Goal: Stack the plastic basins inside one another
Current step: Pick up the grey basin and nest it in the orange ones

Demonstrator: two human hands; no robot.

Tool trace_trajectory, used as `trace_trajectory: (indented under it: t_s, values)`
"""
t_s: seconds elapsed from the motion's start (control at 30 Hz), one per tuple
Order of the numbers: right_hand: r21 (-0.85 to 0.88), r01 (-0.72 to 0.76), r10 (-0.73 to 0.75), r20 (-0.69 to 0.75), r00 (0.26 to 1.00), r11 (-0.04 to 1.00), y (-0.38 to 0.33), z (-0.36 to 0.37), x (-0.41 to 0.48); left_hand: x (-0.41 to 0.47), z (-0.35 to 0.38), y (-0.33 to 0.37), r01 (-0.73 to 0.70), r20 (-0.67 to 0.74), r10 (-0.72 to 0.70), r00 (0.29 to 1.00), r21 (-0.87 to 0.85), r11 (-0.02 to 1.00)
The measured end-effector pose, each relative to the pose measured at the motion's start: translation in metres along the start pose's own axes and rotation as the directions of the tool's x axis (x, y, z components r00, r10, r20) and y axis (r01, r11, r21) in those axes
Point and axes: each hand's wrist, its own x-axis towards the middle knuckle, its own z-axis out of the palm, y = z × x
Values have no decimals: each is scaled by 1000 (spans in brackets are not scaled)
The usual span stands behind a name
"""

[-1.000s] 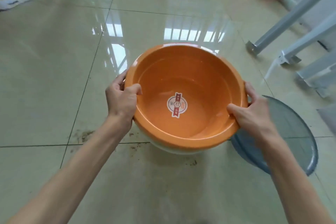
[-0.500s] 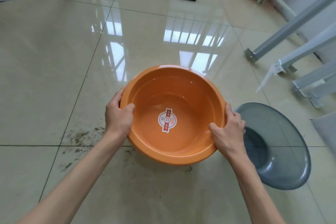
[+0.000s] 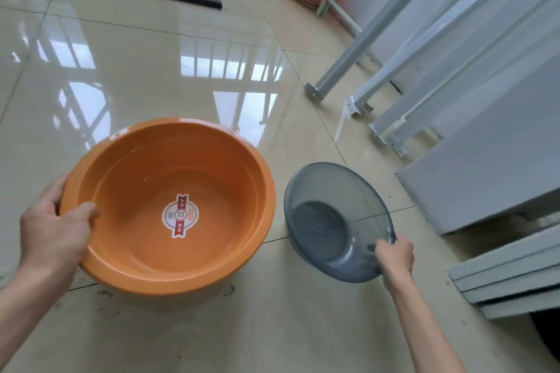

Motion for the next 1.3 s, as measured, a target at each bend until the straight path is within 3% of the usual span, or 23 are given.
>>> trace_trajectory:
  t_s: [0.13, 0.23, 0.33, 0.43, 0.53, 0.6, 0.67, 0.8, 0.9, 0.97, 1.03, 1.17, 1.3]
  values:
    - [24, 108, -106, -88, 990, 994, -11, -10, -4, -6, -1, 10, -93, 63, 85, 994, 138, 986]
    - [178, 196, -177, -117, 977, 964, -49, -24, -18, -10, -2, 11, -120, 59, 113, 992, 137, 983]
    - [372, 277, -287, -30, 958, 886, -92, -33, -41, -9, -7, 7, -117, 27, 114, 993, 136, 984]
    - [466, 350, -460, 146, 876, 813, -126, -18, -74, -8, -9, 4, -100, 5, 100, 995, 136, 986]
    - [424, 463, -596, 267, 757, 778, -146, 16, -99, -10, -9, 4, -123, -6, 125, 992, 141, 982]
    - [412, 497, -629, 299, 718, 763, -156, 34, -110, -11, -8, 3, -161, -18, 164, 986, 129, 979]
    - [381, 532, -646, 303, 701, 756, -163, 51, -117, -9, -8, 0, -174, -47, 181, 982, 125, 977]
    - [137, 695, -699, 299, 650, 705, -165, 86, -134, -7, -8, -2, -131, -131, 141, 981, 80, 988]
    - [-38, 769, -732, 279, 622, 639, -157, 105, -146, -14, -9, -1, -141, -94, 146, 985, 60, 988]
    - [-102, 753, -692, 330, 642, 651, -150, 116, -147, -21, -9, 2, -173, -25, 175, 984, 48, 984]
    - [-57, 727, -659, 380, 649, 684, -143, 126, -145, -23, -10, 3, -194, 9, 194, 981, 76, 978]
    - [68, 693, -670, 336, 661, 718, -149, 133, -149, -10, -18, 4, -171, 13, 171, 985, 135, 976]
    - [160, 667, -671, 364, 646, 728, -163, 153, -182, 19, -52, 11, -147, -49, 156, 987, 158, 976]
